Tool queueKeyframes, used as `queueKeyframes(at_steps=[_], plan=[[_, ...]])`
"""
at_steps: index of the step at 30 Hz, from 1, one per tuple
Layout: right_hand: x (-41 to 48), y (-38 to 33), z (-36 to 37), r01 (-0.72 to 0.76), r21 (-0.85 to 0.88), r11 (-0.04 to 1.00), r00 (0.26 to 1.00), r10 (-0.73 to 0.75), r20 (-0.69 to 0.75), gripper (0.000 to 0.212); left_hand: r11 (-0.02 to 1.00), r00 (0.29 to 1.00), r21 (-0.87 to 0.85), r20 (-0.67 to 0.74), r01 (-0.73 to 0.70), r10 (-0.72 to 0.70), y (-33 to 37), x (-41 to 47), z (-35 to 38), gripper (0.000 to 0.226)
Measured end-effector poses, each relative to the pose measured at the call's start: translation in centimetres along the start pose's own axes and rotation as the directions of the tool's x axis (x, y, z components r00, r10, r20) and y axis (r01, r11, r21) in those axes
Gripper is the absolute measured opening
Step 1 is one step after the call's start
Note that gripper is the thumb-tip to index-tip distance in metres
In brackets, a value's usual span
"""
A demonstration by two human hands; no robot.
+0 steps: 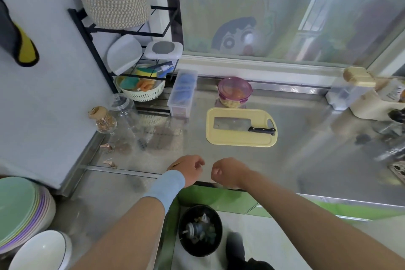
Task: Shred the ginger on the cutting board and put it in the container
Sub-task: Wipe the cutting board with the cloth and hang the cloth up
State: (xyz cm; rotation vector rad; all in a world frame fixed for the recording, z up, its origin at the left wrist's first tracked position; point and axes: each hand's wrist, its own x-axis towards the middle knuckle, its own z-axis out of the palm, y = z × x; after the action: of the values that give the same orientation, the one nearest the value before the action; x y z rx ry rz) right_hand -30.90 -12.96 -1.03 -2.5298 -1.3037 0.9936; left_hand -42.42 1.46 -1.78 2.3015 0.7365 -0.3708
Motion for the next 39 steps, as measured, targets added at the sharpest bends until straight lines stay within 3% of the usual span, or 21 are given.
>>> queueKeyframes(at_steps=[6, 11, 15, 20, 26, 29, 35, 37, 39], plan=[[1.0, 3.1, -5.4, -0.069, 0.036, 0.997, 0.991, 0.073, -0.110, 0.022, 0.999, 0.997, 0.012, -0.073, -0.040, 0.041, 4.3, 3.0, -2.6, 0.031], [4.8, 8.9, -10.3, -0.145, -0.122, 0.982, 0.978, 0.124, -0.166, 0.037, 0.998, 0.996, 0.008, -0.066, -0.055, 0.055, 8.0, 9.2, -3.3, 0.032], [8.8, 15.1, -11.5, -0.255, -0.141, 0.957, 0.960, 0.232, -0.158, 0.048, 0.999, 0.999, 0.044, -0.028, -0.023, 0.024, 10.0, 14.3, -2.0, 0.038], [12.7, 19.5, -10.2, -0.179, -0.391, 0.903, 0.983, 0.152, -0.099, 0.055, 0.998, 1.000, 0.057, 0.001, 0.018, -0.018, 11.5, 19.2, -0.5, 0.039], [14.2, 19.8, -9.2, -0.104, -0.415, 0.904, 0.994, 0.087, -0.060, 0.076, 0.999, 0.994, 0.052, -0.113, -0.005, 0.011, 11.3, 20.4, -1.7, 0.026], [13.9, 18.7, -9.0, -0.093, -0.306, 0.948, 0.995, 0.098, 0.002, 0.071, 0.999, 0.978, 0.041, -0.207, -0.017, 0.025, 10.2, 19.6, -3.0, 0.021], [11.0, 13.8, -12.5, -0.047, -0.199, 0.979, 0.993, 0.023, -0.120, 0.046, 0.999, 0.903, -0.007, -0.427, -0.046, 0.039, 7.7, 15.2, -8.2, 0.013], [9.9, 11.2, -14.7, -0.038, -0.101, 0.994, 0.992, 0.025, -0.125, 0.039, 0.999, 0.861, -0.025, -0.509, -0.024, 0.008, 6.4, 13.2, -10.6, 0.010], [9.3, 8.0, -16.9, -0.001, -0.031, 1.000, 0.994, -0.003, -0.113, 0.019, 0.998, 0.779, -0.042, -0.627, -0.048, 0.011, 5.0, 11.1, -13.2, 0.011]])
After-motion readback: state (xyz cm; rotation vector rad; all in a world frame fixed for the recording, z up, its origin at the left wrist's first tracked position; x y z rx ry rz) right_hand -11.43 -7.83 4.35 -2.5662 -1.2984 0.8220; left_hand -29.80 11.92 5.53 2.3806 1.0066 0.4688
